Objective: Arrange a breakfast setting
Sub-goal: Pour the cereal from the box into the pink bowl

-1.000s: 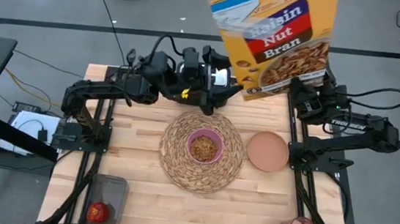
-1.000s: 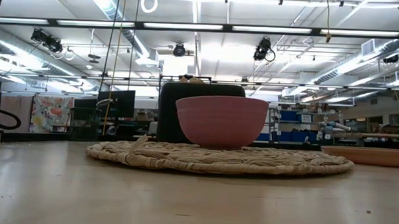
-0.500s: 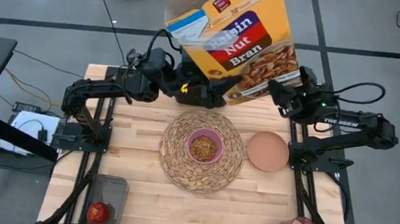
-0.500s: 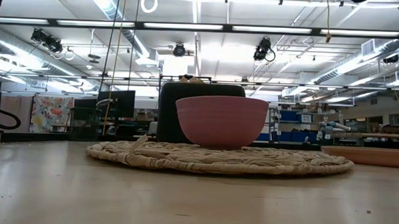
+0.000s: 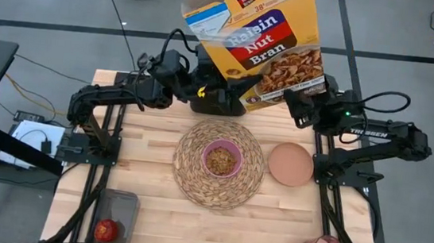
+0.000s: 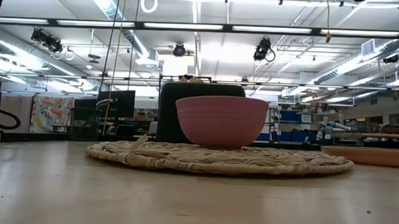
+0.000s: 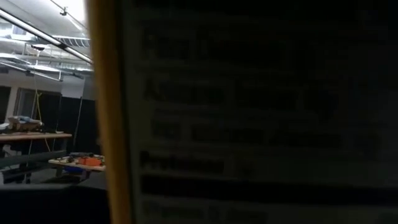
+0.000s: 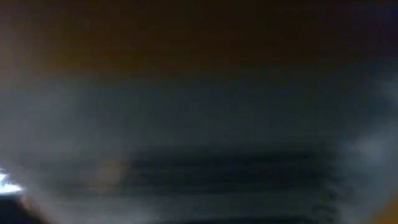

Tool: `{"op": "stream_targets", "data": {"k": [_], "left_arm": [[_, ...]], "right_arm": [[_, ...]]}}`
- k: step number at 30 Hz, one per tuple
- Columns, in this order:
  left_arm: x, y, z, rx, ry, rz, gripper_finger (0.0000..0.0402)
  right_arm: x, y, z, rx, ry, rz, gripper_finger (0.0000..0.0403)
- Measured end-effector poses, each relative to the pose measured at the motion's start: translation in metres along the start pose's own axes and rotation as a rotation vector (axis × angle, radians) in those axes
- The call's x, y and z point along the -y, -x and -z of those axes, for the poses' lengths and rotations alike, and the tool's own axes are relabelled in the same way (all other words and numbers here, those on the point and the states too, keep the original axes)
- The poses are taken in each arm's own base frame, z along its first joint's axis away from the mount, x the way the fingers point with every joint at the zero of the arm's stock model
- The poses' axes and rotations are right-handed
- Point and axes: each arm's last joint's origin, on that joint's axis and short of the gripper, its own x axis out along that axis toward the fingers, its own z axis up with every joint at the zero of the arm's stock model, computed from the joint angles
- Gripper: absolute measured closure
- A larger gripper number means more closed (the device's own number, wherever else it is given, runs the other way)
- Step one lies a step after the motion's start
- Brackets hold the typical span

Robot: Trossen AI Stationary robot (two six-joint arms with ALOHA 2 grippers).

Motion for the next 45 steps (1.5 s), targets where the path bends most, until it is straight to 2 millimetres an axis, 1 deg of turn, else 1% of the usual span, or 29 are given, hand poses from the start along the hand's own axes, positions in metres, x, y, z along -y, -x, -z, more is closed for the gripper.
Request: {"op": "stream_targets", "data": {"k": [4,7,11,15,18,21,23,25,26,29,31,33,35,37,41,45], "left_arm": [[0.0,0.004,-0.008,-0.018,-0.014,-0.004,0.0138],[0.002,0.01,-0.024,-0.037,-0.05,-0.006,0.0138],[0.004,0.026,-0.053,-0.052,-0.067,-0.005,0.0139],[0.006,0.05,-0.075,-0.169,-0.119,0.017,0.0139],[0.007,0.069,-0.079,-0.331,-0.162,0.021,0.0139],[0.011,0.083,-0.07,-0.492,-0.165,0.04,0.0139],[0.015,0.086,-0.061,-0.554,-0.151,0.055,0.0139],[0.019,0.089,-0.048,-0.611,-0.141,0.075,0.0139],[0.021,0.089,-0.041,-0.626,-0.139,0.083,0.0139],[0.021,0.091,-0.024,-0.654,-0.109,0.108,0.014],[0.02,0.093,-0.019,-0.625,-0.098,0.124,0.0143],[0.017,0.096,-0.022,-0.564,-0.099,0.118,0.0144],[0.012,0.103,-0.021,-0.548,-0.097,0.106,0.0145],[0.011,0.105,-0.019,-0.523,-0.1,0.112,0.0145],[0.01,0.108,-0.008,-0.551,-0.12,0.124,0.0145],[0.009,0.108,-0.009,-0.529,-0.129,0.129,0.0145]], "right_arm": [[-0.003,0.004,-0.006,-0.08,-0.001,0.024,0.0035],[-0.006,0.011,-0.011,-0.169,0.033,0.049,0.0015],[-0.011,0.023,-0.022,-0.282,0.072,0.079,0.0005],[-0.017,0.039,-0.037,-0.362,0.097,0.102,0.0007],[-0.023,0.049,-0.048,-0.403,0.096,0.12,0.0006],[-0.026,0.049,-0.059,-0.493,0.095,0.155,0.0006],[-0.027,0.043,-0.064,-0.571,0.093,0.166,0.0006],[-0.029,0.032,-0.071,-0.619,0.08,0.155,0.0006],[-0.03,0.025,-0.071,-0.654,0.069,0.146,0.0006],[-0.033,0.001,-0.079,-0.681,0.067,0.108,0.0006],[-0.035,-0.015,-0.082,-0.69,0.059,0.084,0.0006],[-0.038,-0.031,-0.084,-0.682,0.047,0.06,0.0006],[-0.039,-0.045,-0.083,-0.677,0.043,0.035,0.0006],[-0.039,-0.056,-0.08,-0.687,0.043,0.023,0.0006],[-0.037,-0.072,-0.069,-0.702,0.041,0.036,0.0006],[-0.036,-0.084,-0.053,-0.727,0.025,0.008,0.0006]]}}
